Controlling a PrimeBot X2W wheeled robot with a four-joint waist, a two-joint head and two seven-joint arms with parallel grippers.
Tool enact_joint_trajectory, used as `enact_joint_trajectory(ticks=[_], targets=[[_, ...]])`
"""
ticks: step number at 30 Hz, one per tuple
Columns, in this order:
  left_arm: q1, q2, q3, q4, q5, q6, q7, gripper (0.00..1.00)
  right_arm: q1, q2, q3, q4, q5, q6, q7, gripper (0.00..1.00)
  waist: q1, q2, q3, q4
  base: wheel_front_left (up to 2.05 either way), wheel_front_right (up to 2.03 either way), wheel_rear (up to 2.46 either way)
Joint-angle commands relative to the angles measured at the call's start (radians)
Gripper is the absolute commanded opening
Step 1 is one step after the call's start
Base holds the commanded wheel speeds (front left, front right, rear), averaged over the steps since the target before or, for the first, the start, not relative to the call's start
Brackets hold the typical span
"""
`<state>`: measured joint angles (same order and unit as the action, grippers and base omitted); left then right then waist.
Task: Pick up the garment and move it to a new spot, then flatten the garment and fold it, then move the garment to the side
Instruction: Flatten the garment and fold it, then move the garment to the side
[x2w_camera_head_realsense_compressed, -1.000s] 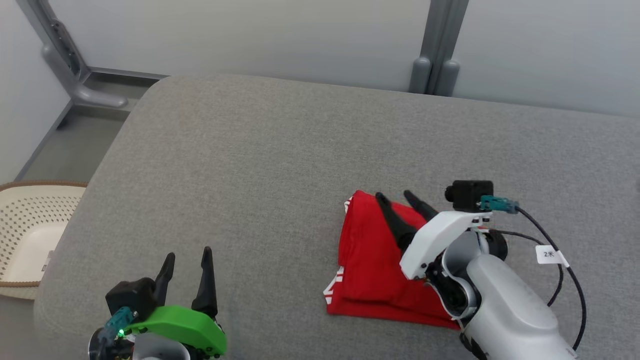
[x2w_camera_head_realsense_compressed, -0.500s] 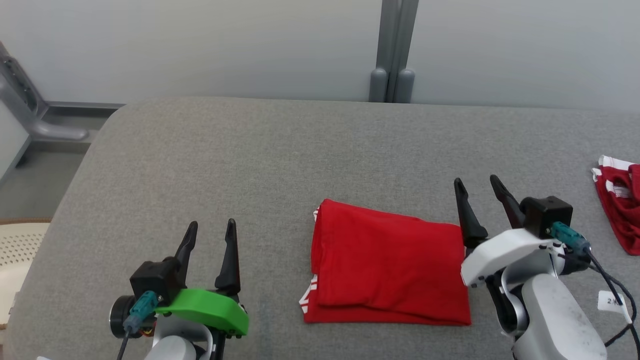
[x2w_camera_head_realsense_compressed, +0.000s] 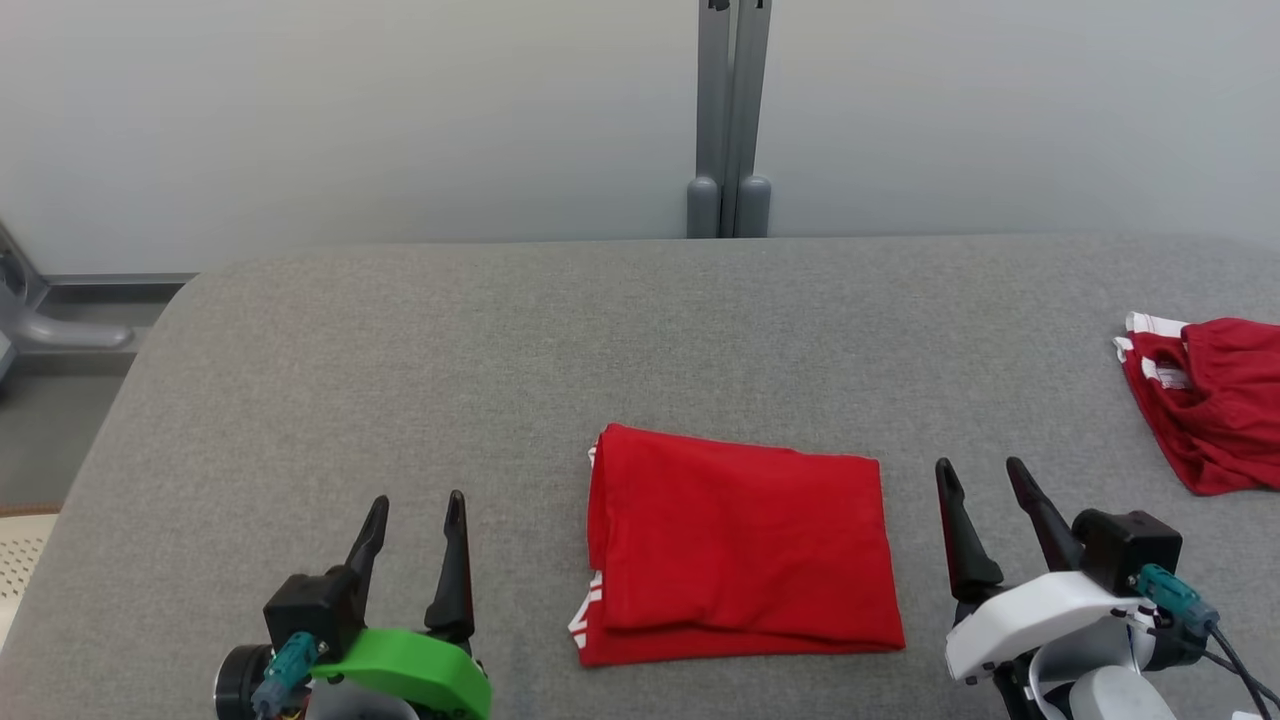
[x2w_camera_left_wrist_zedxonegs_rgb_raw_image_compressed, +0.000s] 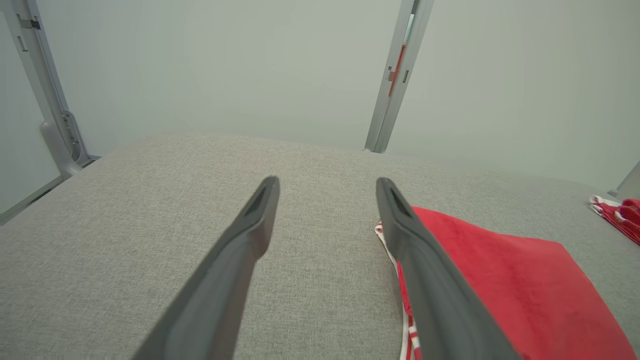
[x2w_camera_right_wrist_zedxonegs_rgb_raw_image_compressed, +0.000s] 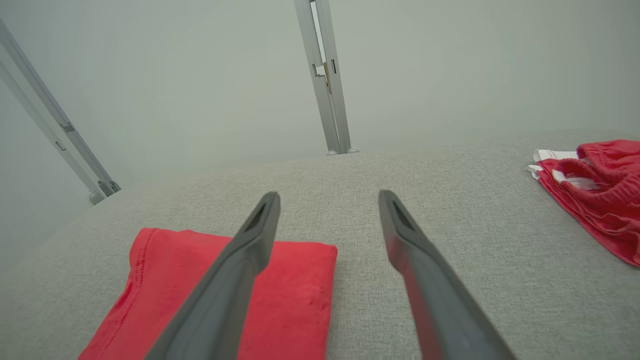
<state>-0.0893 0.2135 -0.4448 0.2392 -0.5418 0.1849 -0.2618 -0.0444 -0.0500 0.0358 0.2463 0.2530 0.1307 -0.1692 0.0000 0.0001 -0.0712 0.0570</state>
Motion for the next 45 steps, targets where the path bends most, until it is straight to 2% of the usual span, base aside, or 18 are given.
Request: enact_joint_trajectory(ticks=[1,27,36,45], targets=[[0.019,0.003,0.011,-0.001,0.010,0.000,-0.003,1.00,0.017,-0.002,-0.001,-0.011,0.010,0.000,-0.006,1.00,0.0000,-0.0001,-0.001,-0.002,0.00,0.00,0.00],[0.029,0.017,0.011,-0.001,0.011,0.007,0.007,1.00,0.022,-0.002,-0.004,0.005,-0.019,0.000,0.012,1.00,0.0000,-0.0001,0.008,0.014,0.00,0.00,0.00],[0.017,0.025,0.015,-0.013,0.010,0.013,0.008,1.00,-0.053,-0.001,-0.074,0.124,-0.073,0.000,0.150,1.00,0.0000,-0.0001,0.027,0.055,0.00,0.00,0.00],[0.033,0.046,0.030,-0.025,0.004,0.026,0.010,1.00,-0.152,-0.002,-0.099,0.319,-0.067,0.000,0.275,1.00,0.0000,-0.0001,0.066,0.151,0.00,0.00,0.00]])
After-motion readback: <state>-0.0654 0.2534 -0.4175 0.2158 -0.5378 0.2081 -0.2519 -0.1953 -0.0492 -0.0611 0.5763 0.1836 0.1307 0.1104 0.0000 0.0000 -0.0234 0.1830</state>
